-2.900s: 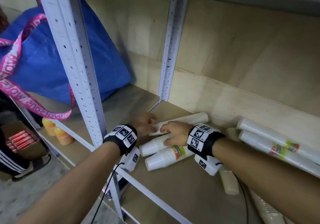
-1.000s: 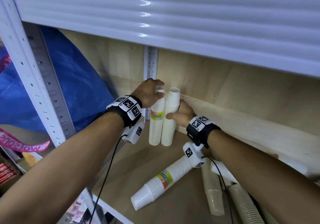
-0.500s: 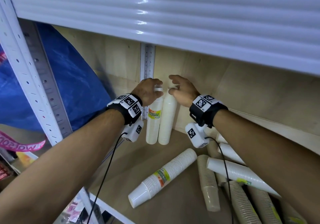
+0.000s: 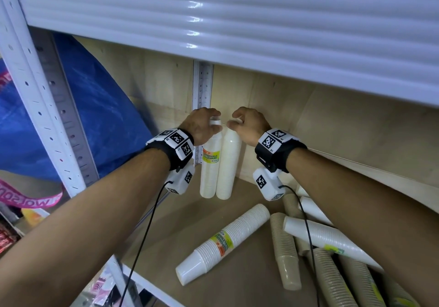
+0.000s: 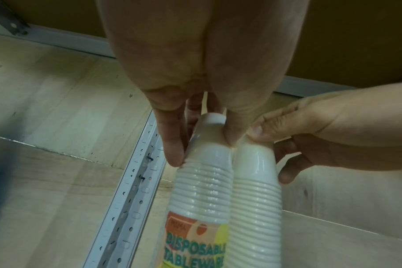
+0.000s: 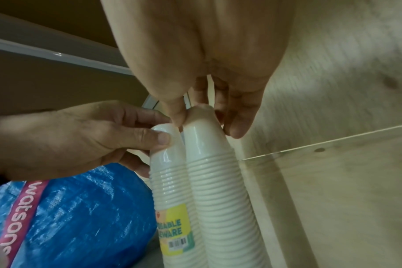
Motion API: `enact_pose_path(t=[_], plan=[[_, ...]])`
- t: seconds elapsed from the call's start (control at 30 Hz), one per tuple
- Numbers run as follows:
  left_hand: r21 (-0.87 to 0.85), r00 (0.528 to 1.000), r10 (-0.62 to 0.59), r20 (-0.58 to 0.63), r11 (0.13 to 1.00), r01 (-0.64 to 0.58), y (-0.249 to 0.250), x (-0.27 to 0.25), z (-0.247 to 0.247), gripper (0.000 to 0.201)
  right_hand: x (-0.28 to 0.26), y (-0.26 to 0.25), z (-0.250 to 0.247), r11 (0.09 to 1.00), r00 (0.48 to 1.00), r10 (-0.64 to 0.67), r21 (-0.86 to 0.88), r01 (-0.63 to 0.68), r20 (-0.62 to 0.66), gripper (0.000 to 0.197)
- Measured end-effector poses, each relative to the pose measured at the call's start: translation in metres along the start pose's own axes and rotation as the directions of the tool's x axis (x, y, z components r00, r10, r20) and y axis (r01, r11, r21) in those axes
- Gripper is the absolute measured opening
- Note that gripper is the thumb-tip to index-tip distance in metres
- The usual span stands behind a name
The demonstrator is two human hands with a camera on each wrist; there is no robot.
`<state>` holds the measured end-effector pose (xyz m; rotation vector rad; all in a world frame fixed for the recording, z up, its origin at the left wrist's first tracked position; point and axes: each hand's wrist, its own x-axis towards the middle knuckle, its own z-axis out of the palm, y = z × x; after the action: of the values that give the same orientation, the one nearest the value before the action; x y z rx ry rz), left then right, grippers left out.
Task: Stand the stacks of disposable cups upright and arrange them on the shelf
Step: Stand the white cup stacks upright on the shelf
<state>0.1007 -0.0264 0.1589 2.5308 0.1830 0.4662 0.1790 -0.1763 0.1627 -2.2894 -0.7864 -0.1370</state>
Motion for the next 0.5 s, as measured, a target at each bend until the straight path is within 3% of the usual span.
enact_pose_path(t=[0.2, 0.33, 0.5], plan=[[-0.001, 1.000, -0.019, 0.005, 1.000, 0.019, -0.0031, 0.0019, -0.0012, 0.049, -0.0018, -0.0033, -0.0036, 1.000, 0.995, -0.006, 0.019, 0.004, 0.102, 0.048], [0.003, 1.000, -0.012, -0.005, 1.000, 0.012, -0.0024, 0.0014, -0.0009, 0.048, -0.0022, -0.0040, -0.0045, 0.999, 0.994, -0.009, -0.032, 0.013, 0.105, 0.037], [0.022, 1.000, 0.007, -0.012, 1.000, -0.007, 0.0007, 0.0000, -0.0017, 0.047, -0.0034, -0.0055, -0.0050, 0.999, 0.998, 0.007, -0.042, -0.004, 0.065, 0.041]])
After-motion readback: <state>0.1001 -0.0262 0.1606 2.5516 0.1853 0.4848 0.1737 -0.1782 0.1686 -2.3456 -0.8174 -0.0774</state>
